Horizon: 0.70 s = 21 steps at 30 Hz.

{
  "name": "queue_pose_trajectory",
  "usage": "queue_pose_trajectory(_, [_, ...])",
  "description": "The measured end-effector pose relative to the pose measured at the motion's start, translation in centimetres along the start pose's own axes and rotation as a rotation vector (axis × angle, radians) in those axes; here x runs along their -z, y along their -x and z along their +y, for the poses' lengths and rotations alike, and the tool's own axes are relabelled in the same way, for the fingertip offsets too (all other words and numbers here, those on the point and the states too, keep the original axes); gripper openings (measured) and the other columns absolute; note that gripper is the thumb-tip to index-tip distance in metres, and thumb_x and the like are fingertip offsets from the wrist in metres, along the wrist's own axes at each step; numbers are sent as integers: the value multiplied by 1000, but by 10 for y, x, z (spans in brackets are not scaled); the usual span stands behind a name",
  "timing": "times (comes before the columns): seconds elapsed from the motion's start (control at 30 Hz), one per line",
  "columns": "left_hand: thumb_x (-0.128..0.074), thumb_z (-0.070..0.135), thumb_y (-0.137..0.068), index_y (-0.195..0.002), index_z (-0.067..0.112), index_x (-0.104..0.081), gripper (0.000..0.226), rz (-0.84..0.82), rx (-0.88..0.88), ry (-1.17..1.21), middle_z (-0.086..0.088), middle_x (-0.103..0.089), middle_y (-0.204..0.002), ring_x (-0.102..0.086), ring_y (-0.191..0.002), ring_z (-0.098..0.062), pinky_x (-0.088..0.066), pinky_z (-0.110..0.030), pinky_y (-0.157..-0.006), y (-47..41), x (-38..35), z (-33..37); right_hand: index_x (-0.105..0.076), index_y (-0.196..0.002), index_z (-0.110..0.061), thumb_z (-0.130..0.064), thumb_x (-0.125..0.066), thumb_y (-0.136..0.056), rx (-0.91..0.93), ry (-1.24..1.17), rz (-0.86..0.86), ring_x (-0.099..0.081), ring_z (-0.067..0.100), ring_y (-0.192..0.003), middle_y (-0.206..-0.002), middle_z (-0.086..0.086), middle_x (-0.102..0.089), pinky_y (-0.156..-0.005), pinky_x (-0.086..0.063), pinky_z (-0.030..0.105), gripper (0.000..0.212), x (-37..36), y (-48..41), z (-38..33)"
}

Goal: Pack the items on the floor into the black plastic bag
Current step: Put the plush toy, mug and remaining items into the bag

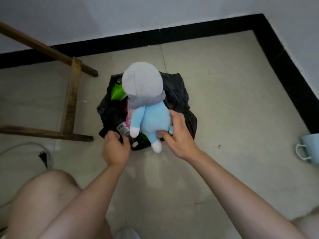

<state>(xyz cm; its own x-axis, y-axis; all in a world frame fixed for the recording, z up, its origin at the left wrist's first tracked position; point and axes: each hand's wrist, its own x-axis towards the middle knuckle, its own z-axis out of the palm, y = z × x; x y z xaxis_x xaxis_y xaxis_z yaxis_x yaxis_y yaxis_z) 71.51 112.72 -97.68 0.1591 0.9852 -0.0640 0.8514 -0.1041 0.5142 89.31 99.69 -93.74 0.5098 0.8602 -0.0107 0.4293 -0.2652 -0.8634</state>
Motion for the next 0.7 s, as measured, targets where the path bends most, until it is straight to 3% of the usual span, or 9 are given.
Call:
queue_pose_trajectory(0.1, [-72, 30, -79, -102, 7, -46, 42, 179, 129, 113, -18, -51, -108, -55, -96, -39, -47, -46, -74, -13, 14, 2, -33, -144, -16, -27, -58, -92, 5, 257, -175, -51, 27, -109, -131, 5, -35, -85, -46, 38, 59, -16, 6, 14])
queue_pose_trajectory(0.17, [-78, 30, -74, -118, 0, -45, 63, 218, 192, 126, -24, -47, -121, -47, -108, -42, -45, -50, -86, -26, 21, -6, -35, -141, -18, -25, -56, -88, 34, 379, -213, -52, 33, -105, -130, 8, -35, -87, -49, 46, 57, -23, 4, 19])
queue_pose_trajectory(0.23, [-71, 29, -83, -124, -1, -51, 54, 180, 234, 154, -26, -50, -124, -45, -115, -42, -40, -47, -92, -43, 26, -16, -36, -138, -20, -22, -55, -84, 63, 413, -232, -49, 37, -110, -131, 13, -36, -92, -48, 50, 57, -29, 0, 19])
queue_pose_trajectory(0.3, [-56, 24, -94, -113, -1, -61, 32, 137, 295, 233, -26, -56, -118, -51, -111, -42, -41, -44, -90, -56, 31, -23, -36, -139, -22, -20, -59, -84, 98, 487, -234, -45, 39, -116, -132, 16, -36, -92, -50, 50, 59, -32, -6, 14])
queue_pose_trajectory(0.4, [-43, 24, -92, -96, -5, -62, 34, 193, 349, 394, -26, -57, -110, -54, -100, -39, -40, -42, -83, -53, 35, -20, -39, -145, -22, -28, -64, -88, 204, 623, -200, -46, 38, -115, -131, 18, -40, -86, -53, 47, 63, -40, -21, -4])
queue_pose_trajectory(0.47, [-37, 27, -83, -76, 1, -55, 32, 217, 271, 466, -23, -58, -87, -54, -83, -37, -38, -40, -71, -43, 38, -12, -42, -146, -21, -34, -65, -89, 282, 671, -161, -49, 38, -110, -127, 19, -45, -83, -54, 45, 63, -52, -35, -22])
queue_pose_trajectory(0.57, [-37, 21, -78, -57, 15, -31, 23, 187, 138, 550, -3, -38, -56, -37, -61, -27, -26, -36, -58, -37, 46, -2, -47, -140, -24, -30, -68, -86, 322, 669, -137, -50, 38, -108, -124, 18, -49, -82, -51, 44, 58, -80, -61, -46])
queue_pose_trajectory(0.7, [-39, 15, -78, -55, 20, -24, 28, 230, 55, 620, 5, -24, -53, -21, -56, -16, -20, -35, -55, -45, 54, 4, -47, -133, -23, -21, -75, -78, 262, 810, -288, -46, 36, -112, -127, 14, -44, -81, -51, 43, 62, -114, -84, -52])
